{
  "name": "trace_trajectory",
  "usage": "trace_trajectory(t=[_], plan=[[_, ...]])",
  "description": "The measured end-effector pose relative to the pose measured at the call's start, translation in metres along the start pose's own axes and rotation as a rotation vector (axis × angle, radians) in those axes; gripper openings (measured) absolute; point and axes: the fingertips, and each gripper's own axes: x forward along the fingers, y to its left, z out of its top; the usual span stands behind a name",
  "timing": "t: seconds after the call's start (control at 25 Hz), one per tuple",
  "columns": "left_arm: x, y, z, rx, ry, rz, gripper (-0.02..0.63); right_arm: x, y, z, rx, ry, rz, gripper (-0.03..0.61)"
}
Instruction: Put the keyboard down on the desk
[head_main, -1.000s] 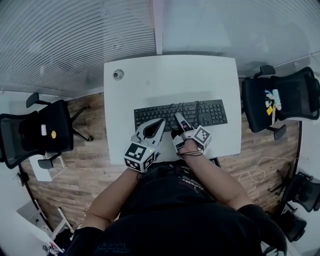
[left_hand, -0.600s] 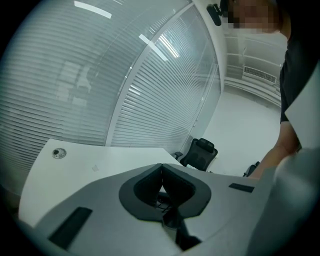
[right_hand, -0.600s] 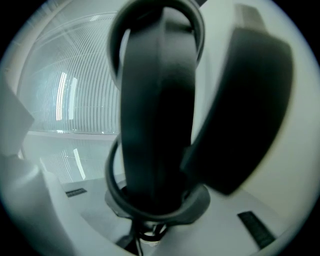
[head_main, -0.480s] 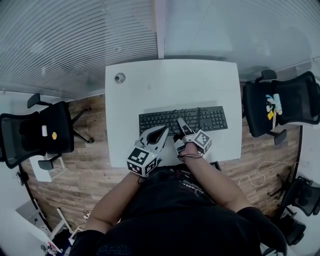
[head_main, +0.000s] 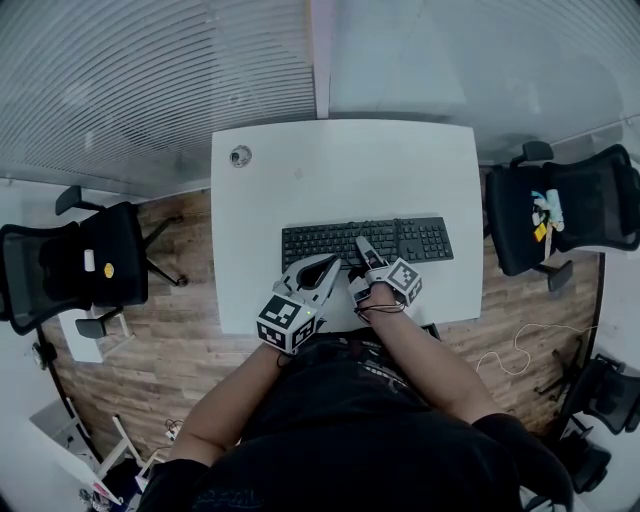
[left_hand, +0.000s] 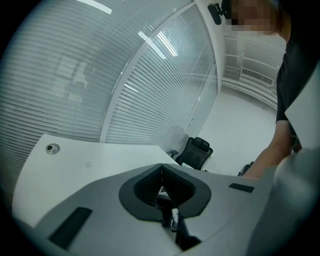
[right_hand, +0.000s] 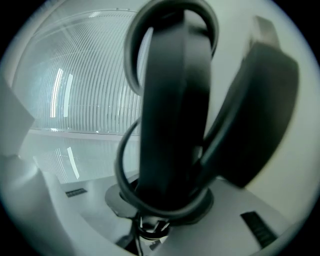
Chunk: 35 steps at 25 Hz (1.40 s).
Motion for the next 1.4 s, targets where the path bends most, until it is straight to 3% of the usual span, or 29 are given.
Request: trace_trajectory(t=[0.52, 0.72, 0.92, 1.12, 1.4], plan=[[-0.001, -0.010, -0.001, 0.002, -0.005, -0.001, 0.017, -0.002, 0.000, -0.004, -0.043, 0.057, -0.057, 0.156], [-0.003, -0.017, -0.004, 0.007, -0.003, -0.009, 0.017, -0.004, -0.006, -0.009, -0.064, 0.093, -0.093, 0.238], [-0.010, -0.025, -0.006, 0.021, -0.006, -0.013, 0.017, -0.005, -0.011, -0.014, -0.150, 0.130, -0.165, 0.320], [-0.019, -0.032, -0.007, 0.028, -0.009, -0.029, 0.017, -0.012, -0.017, -0.021, -0.235, 0.165, -0.250, 0.342], [-0.033, -0.036, -0.002, 0.053, -0.036, -0.031, 0.017, -0.021, -0.021, -0.027, -0.203, 0.167, -0.256, 0.344]])
